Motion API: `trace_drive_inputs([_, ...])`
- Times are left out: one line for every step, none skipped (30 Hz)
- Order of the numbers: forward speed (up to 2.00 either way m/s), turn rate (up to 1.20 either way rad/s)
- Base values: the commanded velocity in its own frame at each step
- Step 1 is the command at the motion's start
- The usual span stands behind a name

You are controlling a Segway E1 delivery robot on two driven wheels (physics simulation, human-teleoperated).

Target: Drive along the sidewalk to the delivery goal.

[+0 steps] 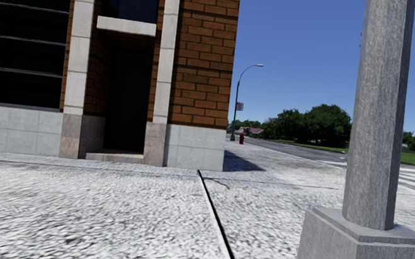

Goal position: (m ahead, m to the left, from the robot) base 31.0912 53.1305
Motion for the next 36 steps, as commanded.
trace_drive_inputs([1.34,0.48])
trace_drive_inputs([1.34,0.48])
trace_drive_inputs([1.34,0.54])
trace_drive_inputs([1.34,0.56])
trace_drive_inputs([1.34,0.57])
trace_drive_inputs([1.34,0.57])
trace_drive_inputs([1.34,0.57])
trace_drive_inputs([1.34,0.57])
trace_drive_inputs([1.34,0.6])
trace_drive_inputs([1.34,0.6])
trace_drive_inputs([1.34,0.65])
trace_drive_inputs([1.34,0.66])
trace_drive_inputs([1.34,0.66])
trace_drive_inputs([1.34,0.63])
trace_drive_inputs([1.34,0.6])
trace_drive_inputs([1.34,0.55])
trace_drive_inputs([1.34,0.55])
trace_drive_inputs([1.34,0.49])
trace_drive_inputs([1.34,0.42])
trace_drive_inputs([1.34,0.42])
trace_drive_inputs([1.34,0.4])
trace_drive_inputs([1.34,0.4])
trace_drive_inputs([1.34,0.4])
trace_drive_inputs([1.34,0.4])
trace_drive_inputs([1.34,0.4])
trace_drive_inputs([1.34,0.4])
trace_drive_inputs([1.34,0.4])
trace_drive_inputs([1.34,0.4])
trace_drive_inputs([1.34,0.4])
trace_drive_inputs([1.34,0.4])
trace_drive_inputs([1.34,0.4])
trace_drive_inputs([1.34,0.4])
trace_drive_inputs([1.34,0.4])
trace_drive_inputs([1.34,0.4])
trace_drive_inputs([1.34,0.4])
trace_drive_inputs([1.34,0.43])
